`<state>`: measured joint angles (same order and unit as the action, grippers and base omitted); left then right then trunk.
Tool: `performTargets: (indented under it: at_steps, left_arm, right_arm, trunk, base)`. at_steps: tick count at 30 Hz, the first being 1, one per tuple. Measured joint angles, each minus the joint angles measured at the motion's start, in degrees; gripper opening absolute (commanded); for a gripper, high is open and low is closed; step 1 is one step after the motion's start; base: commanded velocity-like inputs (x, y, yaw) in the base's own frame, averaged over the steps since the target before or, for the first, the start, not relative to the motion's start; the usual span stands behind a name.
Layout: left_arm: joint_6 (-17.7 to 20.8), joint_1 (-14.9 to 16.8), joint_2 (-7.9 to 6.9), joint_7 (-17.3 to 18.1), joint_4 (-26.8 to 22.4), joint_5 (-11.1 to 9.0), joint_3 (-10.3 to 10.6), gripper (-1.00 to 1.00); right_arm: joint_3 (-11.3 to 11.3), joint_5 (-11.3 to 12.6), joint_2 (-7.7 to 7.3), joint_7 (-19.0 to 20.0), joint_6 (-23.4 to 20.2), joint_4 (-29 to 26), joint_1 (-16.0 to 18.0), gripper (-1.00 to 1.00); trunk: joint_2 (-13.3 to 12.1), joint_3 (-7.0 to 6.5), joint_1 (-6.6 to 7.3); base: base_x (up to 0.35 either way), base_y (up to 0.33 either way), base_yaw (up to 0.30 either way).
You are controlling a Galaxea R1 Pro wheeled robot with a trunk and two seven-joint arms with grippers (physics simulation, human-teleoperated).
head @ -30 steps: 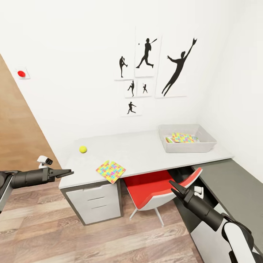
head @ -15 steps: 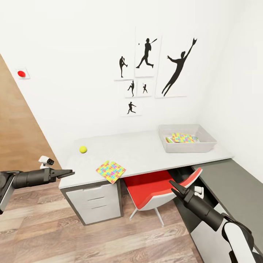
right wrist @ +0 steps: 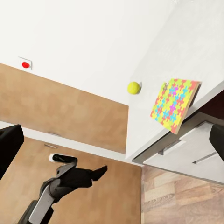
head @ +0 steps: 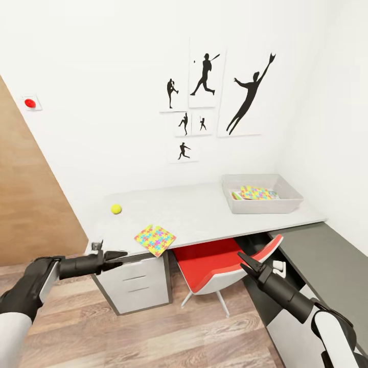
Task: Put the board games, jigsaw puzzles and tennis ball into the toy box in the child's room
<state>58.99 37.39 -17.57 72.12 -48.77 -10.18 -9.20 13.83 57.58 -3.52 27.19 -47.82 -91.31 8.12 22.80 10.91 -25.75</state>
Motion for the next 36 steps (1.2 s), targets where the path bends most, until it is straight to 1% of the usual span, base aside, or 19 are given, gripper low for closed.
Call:
performTargets:
  at_steps: [1, 2, 3, 6, 8, 10, 12, 14, 15, 17, 18, 19, 20, 21, 23, 26, 30, 32, 36]
  left_arm:
    - [0.0, 0.1, 0.97, -1.0, 1.8, 0.0, 0.0, 1.00]
    - [0.0, 0.2, 1.51, -1.5, 2.6, 0.0, 0.0, 1.00]
    - [0.0, 0.3, 2.52, -2.4, 3.7, 0.0, 0.0, 1.00]
    - [0.1, 0.4, 4.58, -4.3, 5.0, 0.0, -0.1, 1.00]
    - [0.1, 0.5, 6.40, -6.4, 5.6, -0.1, -0.2, 1.00]
    - [0.1, 0.5, 7.30, -7.5, 5.7, -0.1, -0.2, 1.00]
    - [-0.1, 0.5, 10.08, -10.5, 6.4, -0.2, -0.3, 1.00]
    - [-0.8, 0.5, 13.17, -14.2, 8.4, -0.3, -0.5, 1.00]
    - [-1.1, 0.5, 13.91, -15.2, 8.9, -0.4, -0.5, 1.00]
    - [-3.2, 0.5, 15.93, -18.3, 10.0, -0.7, -0.8, 1.00]
    - [-4.7, 0.5, 16.53, -19.3, 10.3, -1.3, -1.5, 1.00]
    - [-5.5, 0.5, 16.76, -19.7, 10.5, -1.7, -2.1, 1.00]
    - [-7.2, 0.5, 17.12, -20.2, 10.7, -2.8, -3.4, 1.00]
    - [-8.2, 0.5, 17.28, -20.4, 10.9, -3.4, -4.1, 1.00]
    - [-11.7, 0.5, 18.02, -20.9, 12.6, -5.4, -6.1, 1.00]
    - [-14.9, 0.5, 18.47, -21.2, 16.1, -6.6, -7.2, 1.00]
    - [-16.4, 0.5, 18.64, -21.1, 17.8, -7.1, -7.8, 1.00]
    - [-16.6, 0.5, 18.65, -20.9, 18.1, -7.4, -8.1, 1.00]
    - [-16.9, 0.5, 18.74, -21.0, 18.6, -8.5, -10.3, 1.00]
  right_arm:
    - [0.1, 0.0, 0.00, 0.0, 0.0, 0.0, 0.0, 1.00]
    - [0.2, 0.0, -0.02, 0.0, 0.0, 0.0, 0.0, 1.00]
    - [0.3, 0.0, -0.01, 0.0, 0.0, 0.0, 0.0, 1.00]
    - [0.4, 0.0, -0.03, 0.0, 0.0, 0.0, 0.0, 1.00]
    - [0.5, 0.1, -0.03, 0.0, 0.0, 0.0, 0.0, 1.00]
    - [0.5, 0.1, -0.02, 0.0, 0.0, 0.0, 0.0, 1.00]
    - [0.4, 0.1, -0.01, 0.0, 0.0, 0.0, 0.0, 1.00]
    - [0.5, 0.1, 0.00, 0.0, 0.0, 0.0, 0.0, 1.00]
    - [0.5, 0.1, 0.00, 0.0, 0.0, 0.0, 0.0, 1.00]
    - [0.5, 0.1, 0.00, 0.0, 0.0, 0.0, 0.0, 1.00]
    - [0.5, 0.1, 0.00, 0.0, 0.0, 0.0, 0.0, 1.00]
    - [0.5, 0.1, 0.00, 0.0, 0.0, 0.0, 0.0, 1.00]
    - [0.5, 0.1, 0.00, 0.0, 0.0, 0.0, 0.0, 1.00]
    - [0.5, 0.1, 0.00, 0.0, 0.0, 0.0, 0.0, 1.00]
    - [0.5, 0.1, 0.00, 0.0, 0.0, 0.0, 0.0, 1.00]
    - [0.5, 0.0, 0.00, -0.1, 0.1, 0.0, 0.0, 1.00]
    - [0.5, 0.1, 0.05, -0.1, 0.1, 0.1, 0.0, 1.00]
    - [0.4, 0.0, 0.37, -0.3, 0.1, 0.2, 0.0, 1.00]
    - [-0.1, 0.0, 0.93, -0.4, 1.4, 1.8, 0.0, 1.00]
  trunk:
    - [0.0, 0.00, 0.00]
    - [0.0, 0.00, 0.00]
    - [0.0, 0.00, 0.00]
    - [0.0, 0.00, 0.00]
    - [0.0, 0.00, 0.00]
    - [0.0, 0.00, 0.00]
    - [0.0, 0.00, 0.00]
    - [0.0, 0.00, 0.00]
    - [0.0, 0.00, 0.00]
    - [0.0, 0.00, 0.00]
    - [0.0, 0.00, 0.00]
    - [0.0, 0.00, 0.00]
    - [0.0, 0.00, 0.00]
    - [0.0, 0.00, 0.00]
    - [0.0, 0.00, 0.00]
    - [0.0, 0.00, 0.00]
    - [0.0, 0.00, 0.00]
    - [0.0, 0.00, 0.00]
    - [0.0, 0.00, 0.00]
  base:
    - [0.000, 0.000, 0.000]
    - [0.000, 0.000, 0.000]
    - [0.000, 0.000, 0.000]
    - [0.000, 0.000, 0.000]
    - [0.000, 0.000, 0.000]
    - [0.000, 0.000, 0.000]
    - [0.000, 0.000, 0.000]
    - [0.000, 0.000, 0.000]
    - [0.000, 0.000, 0.000]
    - [0.000, 0.000, 0.000]
    - [0.000, 0.000, 0.000]
    - [0.000, 0.000, 0.000]
    - [0.000, 0.000, 0.000]
    - [0.000, 0.000, 0.000]
    - [0.000, 0.000, 0.000]
    - [0.000, 0.000, 0.000]
    - [0.000, 0.000, 0.000]
    - [0.000, 0.000, 0.000]
    - [0.000, 0.000, 0.000]
